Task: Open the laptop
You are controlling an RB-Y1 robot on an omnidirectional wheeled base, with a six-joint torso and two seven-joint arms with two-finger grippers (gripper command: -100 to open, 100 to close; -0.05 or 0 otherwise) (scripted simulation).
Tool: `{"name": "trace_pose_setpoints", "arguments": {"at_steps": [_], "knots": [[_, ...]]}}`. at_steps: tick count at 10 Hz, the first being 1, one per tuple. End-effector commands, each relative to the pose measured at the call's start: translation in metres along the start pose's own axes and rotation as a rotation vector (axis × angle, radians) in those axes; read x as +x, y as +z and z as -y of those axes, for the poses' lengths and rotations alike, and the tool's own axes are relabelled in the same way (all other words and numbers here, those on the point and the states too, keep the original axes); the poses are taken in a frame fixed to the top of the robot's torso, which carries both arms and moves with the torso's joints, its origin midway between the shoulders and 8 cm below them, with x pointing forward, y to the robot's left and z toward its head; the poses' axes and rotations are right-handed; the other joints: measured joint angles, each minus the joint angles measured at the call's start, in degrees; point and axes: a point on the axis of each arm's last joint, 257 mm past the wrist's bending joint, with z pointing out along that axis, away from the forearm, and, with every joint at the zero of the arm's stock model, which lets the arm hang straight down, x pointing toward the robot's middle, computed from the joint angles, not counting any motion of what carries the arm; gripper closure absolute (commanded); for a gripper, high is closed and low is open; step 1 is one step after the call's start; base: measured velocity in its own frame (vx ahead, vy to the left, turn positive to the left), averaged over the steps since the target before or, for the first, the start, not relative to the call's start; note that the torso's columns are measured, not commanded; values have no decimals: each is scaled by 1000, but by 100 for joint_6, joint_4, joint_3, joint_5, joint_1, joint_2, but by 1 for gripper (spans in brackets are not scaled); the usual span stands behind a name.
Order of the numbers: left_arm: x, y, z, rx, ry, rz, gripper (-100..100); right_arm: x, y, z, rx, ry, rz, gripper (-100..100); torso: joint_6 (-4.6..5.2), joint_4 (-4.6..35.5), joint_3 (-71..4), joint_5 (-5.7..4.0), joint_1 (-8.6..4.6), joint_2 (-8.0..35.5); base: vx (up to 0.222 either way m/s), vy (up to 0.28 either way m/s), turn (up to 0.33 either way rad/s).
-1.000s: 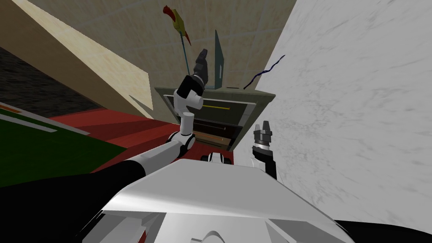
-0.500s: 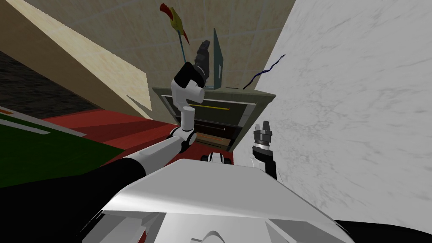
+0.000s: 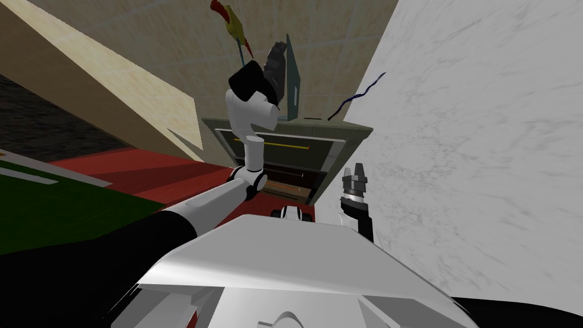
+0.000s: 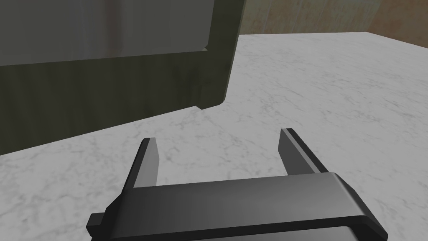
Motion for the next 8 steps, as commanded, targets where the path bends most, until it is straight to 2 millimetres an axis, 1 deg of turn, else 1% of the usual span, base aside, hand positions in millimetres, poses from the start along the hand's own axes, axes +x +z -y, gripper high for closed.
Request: {"name": "trace_pose_setpoints", "arguments": {"at_steps": [1, 2, 3, 4, 5, 6, 7, 8], "knots": [[3, 8, 11, -35, 15, -4, -100, 0, 0, 0, 0, 0, 0, 0, 1, 1, -1, -1, 0, -2, 25, 6, -23], [3, 8, 9, -45, 15, -4, -100, 0, 0, 0, 0, 0, 0, 0, 2, 0, -2, -2, -2, -3, 13, 1, 2], [4, 13, 15, -64, 32, -5, -100, 0, 0, 0, 0, 0, 0, 0, 1, 0, -1, -2, -4, -1, 23, 1, -31], [5, 13, 20, -73, 32, -7, -100, 0, 0, 0, 0, 0, 0, 0, 4, 1, -3, -4, -7, -4, 27, 9, -21], [5, 13, 17, -81, 32, -8, -100, 0, 0, 0, 0, 0, 0, 0, 5, 0, -3, -5, -9, -5, 16, 8, -4], [6, 18, 24, -101, 50, -9, -100, 0, 0, 0, 0, 0, 0, 0, 4, 0, -2, -4, -8, -3, 29, 8, -36], [7, 18, 26, -114, 50, -12, -100, 0, 0, 0, 0, 0, 0, 0, 5, 0, -4, -6, -9, -6, 29, 9, -22], [8, 22, 30, -134, 69, -13, -100, 0, 0, 0, 0, 0, 0, 0, 5, -1, -4, -6, -10, -5, 28, 13, -40]]}}
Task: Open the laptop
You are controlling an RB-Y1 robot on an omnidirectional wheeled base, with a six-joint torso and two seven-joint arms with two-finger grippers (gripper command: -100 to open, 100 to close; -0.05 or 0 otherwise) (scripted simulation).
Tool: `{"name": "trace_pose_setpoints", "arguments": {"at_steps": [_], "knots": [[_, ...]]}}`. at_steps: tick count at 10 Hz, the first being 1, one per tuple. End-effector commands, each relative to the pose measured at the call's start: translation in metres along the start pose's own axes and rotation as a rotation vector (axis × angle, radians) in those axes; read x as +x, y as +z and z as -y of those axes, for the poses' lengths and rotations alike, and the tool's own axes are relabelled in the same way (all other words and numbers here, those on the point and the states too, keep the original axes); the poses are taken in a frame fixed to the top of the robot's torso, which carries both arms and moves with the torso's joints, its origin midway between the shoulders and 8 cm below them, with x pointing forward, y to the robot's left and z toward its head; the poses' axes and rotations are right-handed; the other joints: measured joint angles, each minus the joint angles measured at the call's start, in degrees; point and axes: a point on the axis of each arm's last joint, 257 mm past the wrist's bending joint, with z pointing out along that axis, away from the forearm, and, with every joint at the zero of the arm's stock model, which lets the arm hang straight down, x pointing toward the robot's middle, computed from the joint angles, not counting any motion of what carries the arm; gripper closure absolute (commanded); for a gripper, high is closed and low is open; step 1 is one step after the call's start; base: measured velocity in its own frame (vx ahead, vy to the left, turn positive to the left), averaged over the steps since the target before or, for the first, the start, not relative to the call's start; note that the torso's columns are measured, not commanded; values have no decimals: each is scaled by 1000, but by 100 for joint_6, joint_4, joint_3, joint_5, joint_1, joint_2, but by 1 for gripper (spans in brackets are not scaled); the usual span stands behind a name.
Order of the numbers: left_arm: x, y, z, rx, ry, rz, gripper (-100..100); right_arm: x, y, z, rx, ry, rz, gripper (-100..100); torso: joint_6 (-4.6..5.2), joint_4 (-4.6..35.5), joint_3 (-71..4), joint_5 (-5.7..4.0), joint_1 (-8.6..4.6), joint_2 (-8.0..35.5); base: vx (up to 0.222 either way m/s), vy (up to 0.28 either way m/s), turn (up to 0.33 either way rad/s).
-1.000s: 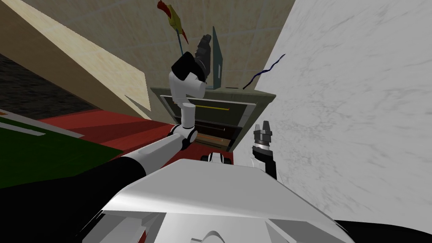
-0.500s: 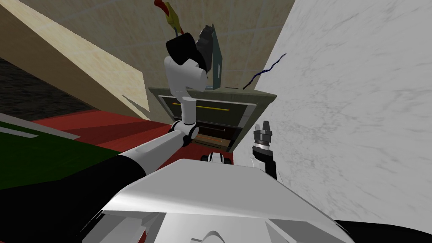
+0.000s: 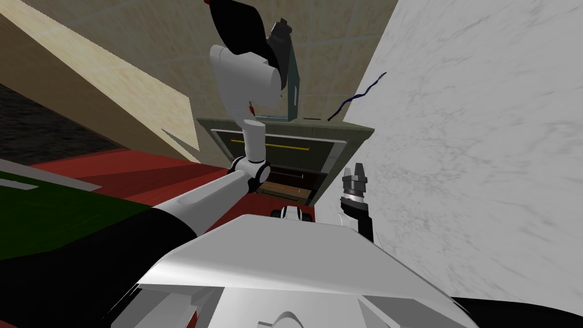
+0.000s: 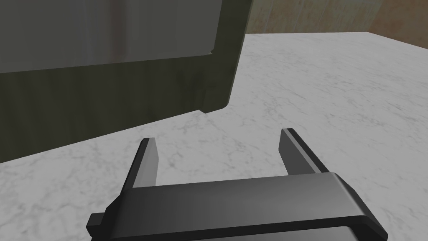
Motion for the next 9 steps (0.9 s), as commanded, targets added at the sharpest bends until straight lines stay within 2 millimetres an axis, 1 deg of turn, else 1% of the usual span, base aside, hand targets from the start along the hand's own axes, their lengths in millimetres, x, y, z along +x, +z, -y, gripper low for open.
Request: {"name": "trace_pose_setpoints", "arguments": {"at_steps": [1, 2, 3, 4, 5, 7, 8, 9], "knots": [[2, 3, 12, -37, 22, -6, -100, 0, 0, 0, 0, 0, 0, 0, 1, 0, -1, 0, 1, -1, 24, 16, -17], [3, 3, 8, -53, 22, -8, -100, 0, 0, 0, 0, 0, 0, 0, 0, 2, 1, 0, 0, 2, 15, 7, -2], [3, 5, 16, -70, 42, -10, -100, 0, 0, 0, 0, 0, 0, 0, -3, 2, 5, 2, 2, 6, 22, 7, -33], [4, 4, 14, -90, 43, -13, -100, 0, 0, 0, 0, 0, 0, 0, -1, 3, 4, 1, 2, 5, 25, 12, -23], [3, 6, 20, -108, 63, -14, -100, 0, 0, 0, 0, 0, 0, 0, -2, 2, 3, 2, 4, 4, 30, 21, -39], [5, 5, 18, -131, 63, -18, -100, 0, 0, 0, 0, 0, 0, 0, -3, 1, 2, 3, 6, 3, 17, 12, -7], [5, 5, 27, -152, 84, -22, -100, 0, 0, 0, 0, 0, 0, 0, -4, 1, 5, 4, 4, 6, 18, 7, -30], [5, 5, 23, -169, 84, -24, -100, 0, 0, 0, 0, 0, 0, 0, -2, 3, 4, 2, 5, 5, 19, 12, -21]]}}
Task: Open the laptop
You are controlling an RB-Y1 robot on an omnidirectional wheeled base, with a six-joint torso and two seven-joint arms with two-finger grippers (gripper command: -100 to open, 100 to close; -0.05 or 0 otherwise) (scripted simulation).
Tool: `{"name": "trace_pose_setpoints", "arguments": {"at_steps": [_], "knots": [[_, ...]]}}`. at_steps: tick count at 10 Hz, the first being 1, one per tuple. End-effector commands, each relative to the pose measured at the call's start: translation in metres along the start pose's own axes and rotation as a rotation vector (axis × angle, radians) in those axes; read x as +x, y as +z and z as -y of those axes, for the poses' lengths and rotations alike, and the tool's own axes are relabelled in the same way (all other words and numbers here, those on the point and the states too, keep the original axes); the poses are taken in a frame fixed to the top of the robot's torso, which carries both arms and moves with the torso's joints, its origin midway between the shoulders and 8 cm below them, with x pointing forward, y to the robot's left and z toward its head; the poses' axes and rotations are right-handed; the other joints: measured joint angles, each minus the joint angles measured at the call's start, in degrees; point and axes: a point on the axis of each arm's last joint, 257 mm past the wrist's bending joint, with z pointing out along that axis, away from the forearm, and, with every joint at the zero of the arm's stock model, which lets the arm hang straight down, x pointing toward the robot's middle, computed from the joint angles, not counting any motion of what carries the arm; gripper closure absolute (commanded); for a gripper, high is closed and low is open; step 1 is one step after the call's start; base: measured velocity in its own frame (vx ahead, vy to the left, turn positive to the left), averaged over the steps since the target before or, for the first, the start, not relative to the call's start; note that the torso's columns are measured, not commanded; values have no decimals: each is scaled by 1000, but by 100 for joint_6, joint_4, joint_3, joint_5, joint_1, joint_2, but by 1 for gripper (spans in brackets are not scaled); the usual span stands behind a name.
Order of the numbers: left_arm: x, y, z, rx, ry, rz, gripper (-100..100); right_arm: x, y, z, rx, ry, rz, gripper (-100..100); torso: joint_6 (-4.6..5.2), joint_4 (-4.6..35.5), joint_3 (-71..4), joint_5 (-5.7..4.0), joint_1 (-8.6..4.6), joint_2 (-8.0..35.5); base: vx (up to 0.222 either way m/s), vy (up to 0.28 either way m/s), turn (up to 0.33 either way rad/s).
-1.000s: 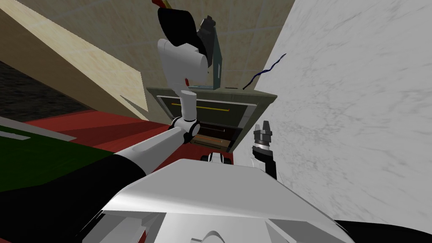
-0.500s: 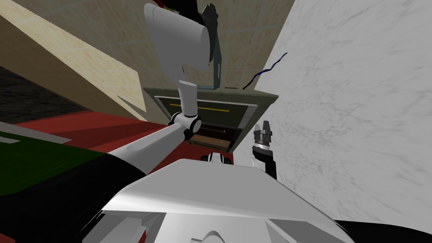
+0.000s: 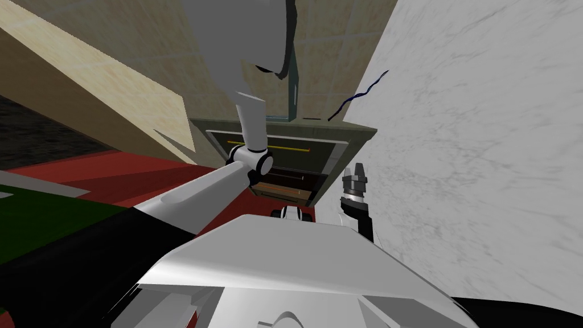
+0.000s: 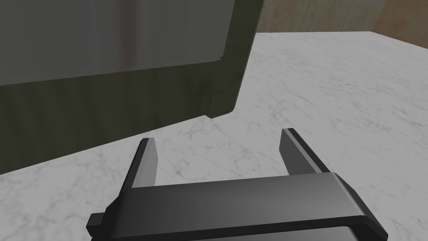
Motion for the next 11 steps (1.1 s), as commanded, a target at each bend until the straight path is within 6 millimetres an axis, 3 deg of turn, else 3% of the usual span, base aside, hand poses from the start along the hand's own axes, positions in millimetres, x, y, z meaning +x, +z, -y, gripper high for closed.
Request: {"name": "trace_pose_setpoints", "arguments": {"at_steps": [1, 11], "knots": [[0, -1, 7, -48, 32, -8, -100, 0, 0, 0, 0, 0, 0, 0, -1, -3, -1, 1, 2, -2, 26, 18, -32], [-1, -15, 13, -219, 117, -45, -100, 0, 0, 0, 0, 0, 0, 0, -2, -3, -3, 3, 5, -4, 19, 18, -21]]}}
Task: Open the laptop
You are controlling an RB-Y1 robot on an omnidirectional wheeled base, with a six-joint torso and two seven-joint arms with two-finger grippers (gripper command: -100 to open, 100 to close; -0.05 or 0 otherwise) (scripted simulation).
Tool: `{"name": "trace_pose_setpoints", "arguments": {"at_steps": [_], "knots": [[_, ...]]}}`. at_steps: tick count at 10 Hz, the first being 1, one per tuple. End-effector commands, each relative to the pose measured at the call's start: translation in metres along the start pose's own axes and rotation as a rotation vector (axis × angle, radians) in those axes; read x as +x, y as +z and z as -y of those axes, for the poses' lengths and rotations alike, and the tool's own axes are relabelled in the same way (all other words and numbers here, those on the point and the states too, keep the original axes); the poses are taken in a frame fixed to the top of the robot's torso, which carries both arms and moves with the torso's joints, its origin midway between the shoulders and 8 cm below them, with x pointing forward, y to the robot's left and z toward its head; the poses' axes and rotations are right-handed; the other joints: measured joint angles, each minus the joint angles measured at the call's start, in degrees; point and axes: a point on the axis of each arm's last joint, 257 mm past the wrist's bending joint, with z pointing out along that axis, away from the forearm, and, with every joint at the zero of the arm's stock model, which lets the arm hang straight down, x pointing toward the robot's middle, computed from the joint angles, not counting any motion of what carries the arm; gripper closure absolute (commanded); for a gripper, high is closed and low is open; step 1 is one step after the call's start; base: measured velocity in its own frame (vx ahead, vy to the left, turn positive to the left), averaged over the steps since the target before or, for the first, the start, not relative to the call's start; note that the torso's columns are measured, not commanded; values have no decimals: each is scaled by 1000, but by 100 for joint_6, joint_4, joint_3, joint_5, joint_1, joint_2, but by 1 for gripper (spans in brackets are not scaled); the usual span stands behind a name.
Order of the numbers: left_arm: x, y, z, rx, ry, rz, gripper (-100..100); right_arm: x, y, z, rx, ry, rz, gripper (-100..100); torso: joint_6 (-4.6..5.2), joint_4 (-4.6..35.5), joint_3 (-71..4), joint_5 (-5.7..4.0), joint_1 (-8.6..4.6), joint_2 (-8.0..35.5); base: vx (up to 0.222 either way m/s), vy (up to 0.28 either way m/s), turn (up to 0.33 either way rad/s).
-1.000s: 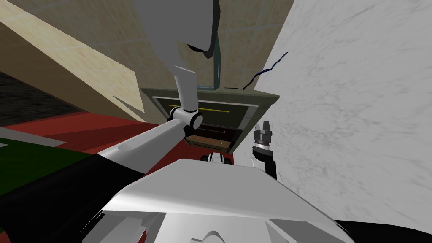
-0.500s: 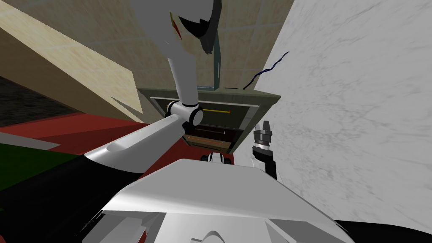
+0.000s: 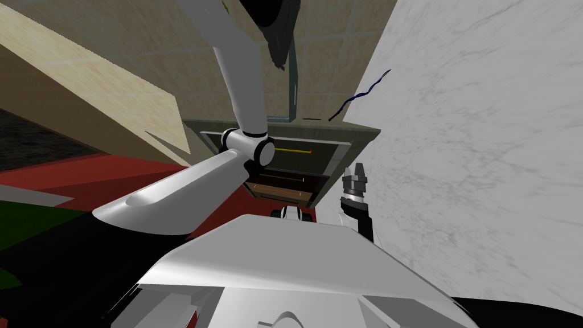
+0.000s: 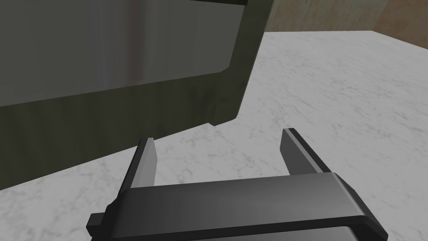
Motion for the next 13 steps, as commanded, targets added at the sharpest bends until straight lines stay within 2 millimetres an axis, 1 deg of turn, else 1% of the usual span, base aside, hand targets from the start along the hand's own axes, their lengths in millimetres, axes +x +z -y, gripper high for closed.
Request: {"name": "trace_pose_setpoints", "arguments": {"at_steps": [1, 5, 6, 7, 8, 9, 10, 12, 13], "knots": [[0, -5, -2, -47, 23, -14, -100, 0, 0, 0, 0, 0, 0, 0, 0, 0, 1, 0, -1, 1, 14, 17, -15], [0, -13, -3, -103, 55, -31, -100, 0, 0, 0, 0, 0, 0, 0, -4, -9, 8, 7, 9, 3, 13, 19, -20], [-2, -13, 1, -88, 50, -25, -100, 0, 0, 0, 0, 0, 0, 0, -5, -10, 8, 8, 11, 2, 6, 4, -7], [-5, -18, 5, -90, 55, -24, -100, 0, 0, 0, 0, 0, 0, 0, -5, -7, 6, 8, 10, 2, 98, 2, -34], [-3, -16, 4, -87, 53, -24, -100, 0, 0, 0, 0, 0, 0, 0, -3, -8, -11, 4, 6, -22, 62, 3, -5], [-3, -16, 4, -88, 53, -24, 100, 0, 0, 0, 0, 0, 0, 0, -1, -7, -9, 2, 2, -10, 13, 1, -7], [-14, -13, 0, -76, -25, -17, 100, 0, 0, 0, 0, 0, 0, 0, -5, -19, 5, 7, 6, 0, -6, 22, -18], [-23, -8, -9, -75, -103, -12, 100, 0, 0, 0, 0, 0, 0, 0, -18, -36, 4, 38, 60, -12, -40, 25, 2], [-28, -5, -14, -75, -142, -9, 100, 0, 0, 0, 0, 0, 0, 0, -19, -38, 5, 43, 65, -15, -35, 24, 10]]}}
